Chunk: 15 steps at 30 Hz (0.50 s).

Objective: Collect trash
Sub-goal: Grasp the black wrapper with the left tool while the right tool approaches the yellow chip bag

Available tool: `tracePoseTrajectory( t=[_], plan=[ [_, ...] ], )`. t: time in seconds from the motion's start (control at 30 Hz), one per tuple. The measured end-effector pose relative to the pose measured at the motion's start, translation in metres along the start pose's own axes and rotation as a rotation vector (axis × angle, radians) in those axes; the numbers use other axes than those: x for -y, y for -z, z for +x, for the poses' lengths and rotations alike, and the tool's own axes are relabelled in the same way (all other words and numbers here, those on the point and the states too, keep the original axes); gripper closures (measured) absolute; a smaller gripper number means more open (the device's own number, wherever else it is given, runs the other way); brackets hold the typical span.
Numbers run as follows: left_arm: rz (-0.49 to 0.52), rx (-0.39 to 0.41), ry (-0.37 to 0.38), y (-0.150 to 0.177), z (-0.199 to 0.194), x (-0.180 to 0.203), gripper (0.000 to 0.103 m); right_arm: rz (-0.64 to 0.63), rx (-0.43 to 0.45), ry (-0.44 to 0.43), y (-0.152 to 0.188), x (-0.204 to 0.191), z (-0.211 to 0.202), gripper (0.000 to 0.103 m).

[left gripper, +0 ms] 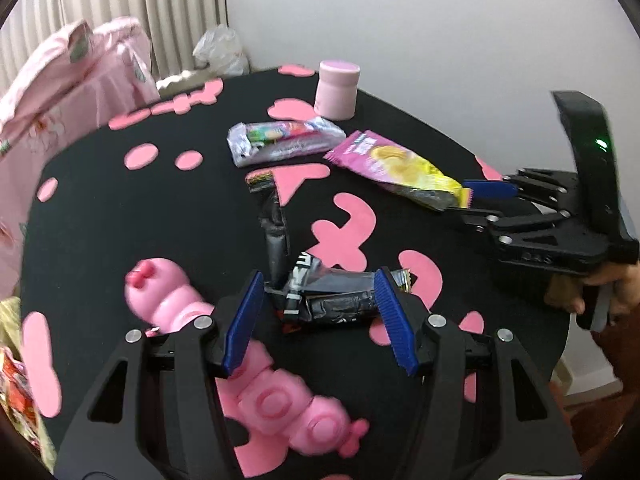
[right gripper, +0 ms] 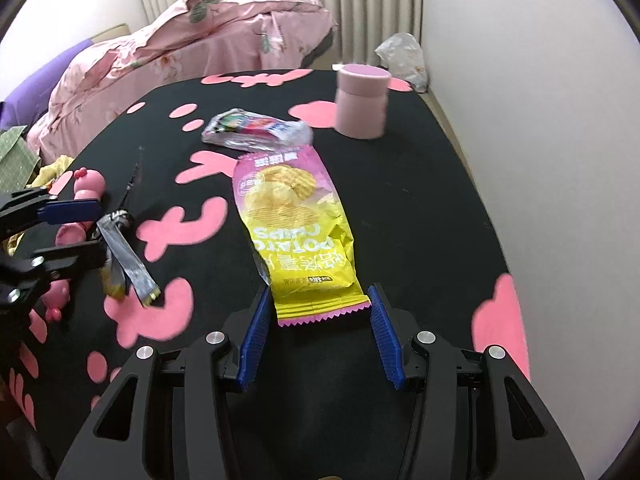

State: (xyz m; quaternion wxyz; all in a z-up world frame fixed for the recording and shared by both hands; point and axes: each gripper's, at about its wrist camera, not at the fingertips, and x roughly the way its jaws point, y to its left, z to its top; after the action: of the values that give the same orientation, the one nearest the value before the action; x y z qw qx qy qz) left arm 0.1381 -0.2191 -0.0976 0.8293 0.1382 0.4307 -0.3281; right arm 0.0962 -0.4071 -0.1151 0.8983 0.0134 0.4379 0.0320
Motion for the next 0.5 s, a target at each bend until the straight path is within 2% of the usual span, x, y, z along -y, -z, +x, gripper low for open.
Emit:
tracePoseTrajectory(
  t=[0.1,0.17,0.23,0.33,0.5],
  plan=[
    [-0.001,-0.016,0.050,-0.003,0.008,0.005,0.048,0.021,-0.011,-0.021,0.006,0.008,-0.005,0.057],
    [-0.011,-0.011,0.132,-0.002,0.007,0.006,0.048,0.019,-0.016,-0.020,0.011,0.011,-0.008,0.057],
    [-0.030,0.017,0.180,-0.001,0.000,0.003,0.048,0.014,-0.021,-0.021,0.014,0.010,-0.011,0.057],
    [-0.033,0.069,0.167,0.001,-0.015,-0.002,0.049,0.016,-0.029,-0.031,0.020,0.010,-0.016,0.056],
    [-0.018,0.007,0.096,-0.001,-0.004,0.001,0.048,0.022,-0.028,-0.046,0.030,0.014,-0.023,0.056]
  ],
)
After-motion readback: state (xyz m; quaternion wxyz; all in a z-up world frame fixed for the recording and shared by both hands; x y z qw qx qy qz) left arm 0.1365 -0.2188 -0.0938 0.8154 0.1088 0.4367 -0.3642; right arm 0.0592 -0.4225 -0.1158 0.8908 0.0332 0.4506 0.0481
